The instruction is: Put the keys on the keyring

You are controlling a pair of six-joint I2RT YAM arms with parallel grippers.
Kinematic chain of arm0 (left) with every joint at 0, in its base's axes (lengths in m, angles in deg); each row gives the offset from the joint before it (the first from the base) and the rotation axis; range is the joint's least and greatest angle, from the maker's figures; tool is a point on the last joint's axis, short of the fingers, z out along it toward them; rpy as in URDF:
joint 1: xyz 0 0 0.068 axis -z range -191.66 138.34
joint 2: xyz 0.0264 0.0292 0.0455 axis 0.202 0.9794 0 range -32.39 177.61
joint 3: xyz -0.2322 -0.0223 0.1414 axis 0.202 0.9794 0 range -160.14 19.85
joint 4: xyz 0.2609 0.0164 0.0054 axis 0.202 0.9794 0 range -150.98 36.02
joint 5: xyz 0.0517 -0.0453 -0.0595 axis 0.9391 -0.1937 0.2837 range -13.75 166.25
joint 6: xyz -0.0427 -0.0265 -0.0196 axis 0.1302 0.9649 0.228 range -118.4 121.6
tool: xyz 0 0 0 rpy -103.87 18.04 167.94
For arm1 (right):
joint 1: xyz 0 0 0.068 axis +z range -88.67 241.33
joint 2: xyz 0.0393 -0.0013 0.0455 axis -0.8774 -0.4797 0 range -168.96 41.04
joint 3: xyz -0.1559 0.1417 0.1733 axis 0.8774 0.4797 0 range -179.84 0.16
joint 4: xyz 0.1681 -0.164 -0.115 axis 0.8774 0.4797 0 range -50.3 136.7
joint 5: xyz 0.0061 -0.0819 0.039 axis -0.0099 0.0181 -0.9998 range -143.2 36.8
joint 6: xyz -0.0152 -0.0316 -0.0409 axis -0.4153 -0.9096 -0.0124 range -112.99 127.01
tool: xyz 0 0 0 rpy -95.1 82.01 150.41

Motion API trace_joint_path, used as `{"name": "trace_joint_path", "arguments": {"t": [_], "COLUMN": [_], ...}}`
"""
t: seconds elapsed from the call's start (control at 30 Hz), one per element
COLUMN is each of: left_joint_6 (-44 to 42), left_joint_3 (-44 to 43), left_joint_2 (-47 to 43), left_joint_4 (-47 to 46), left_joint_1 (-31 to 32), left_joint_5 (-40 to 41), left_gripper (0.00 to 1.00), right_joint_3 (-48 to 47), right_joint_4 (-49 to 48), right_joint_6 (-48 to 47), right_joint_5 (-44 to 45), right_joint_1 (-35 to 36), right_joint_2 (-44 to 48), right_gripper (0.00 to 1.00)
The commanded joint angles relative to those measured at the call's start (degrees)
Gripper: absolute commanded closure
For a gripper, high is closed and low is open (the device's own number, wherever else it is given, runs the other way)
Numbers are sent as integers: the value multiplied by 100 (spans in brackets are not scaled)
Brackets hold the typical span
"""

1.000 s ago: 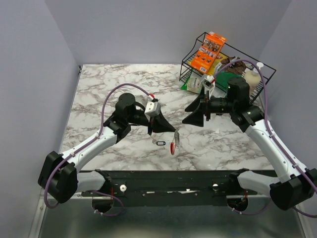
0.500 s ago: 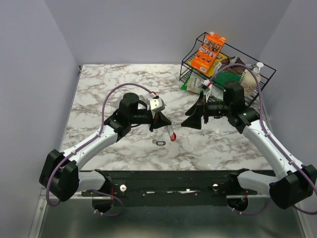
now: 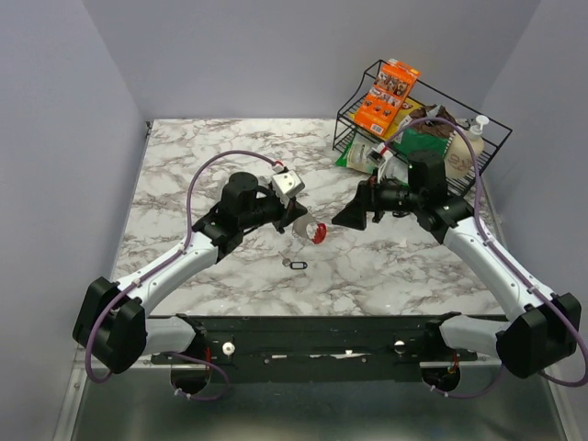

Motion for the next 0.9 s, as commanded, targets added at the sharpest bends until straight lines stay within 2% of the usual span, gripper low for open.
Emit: {"name": "trace_joint_path", "arguments": {"t": [0.0, 0.57, 0.87], "left_joint_6": [61, -80, -159], "left_joint_3": [-118, -541, -225], "left_joint_2": [67, 946, 815], "left_joint_4": [78, 431, 18], "left_joint_1": [-16, 195, 274], "left_joint_5": [802, 917, 988], "left_gripper": [100, 100, 100], "right_joint_3": [84, 67, -47], "right_joint_4": [-240, 103, -20], "right_joint_6": [427, 409, 770], "right_joint_5": [323, 1799, 1326], "right_joint_1": [26, 35, 35], "right_joint_2": [-180, -40, -347], "right_gripper": [0, 0, 8]}}
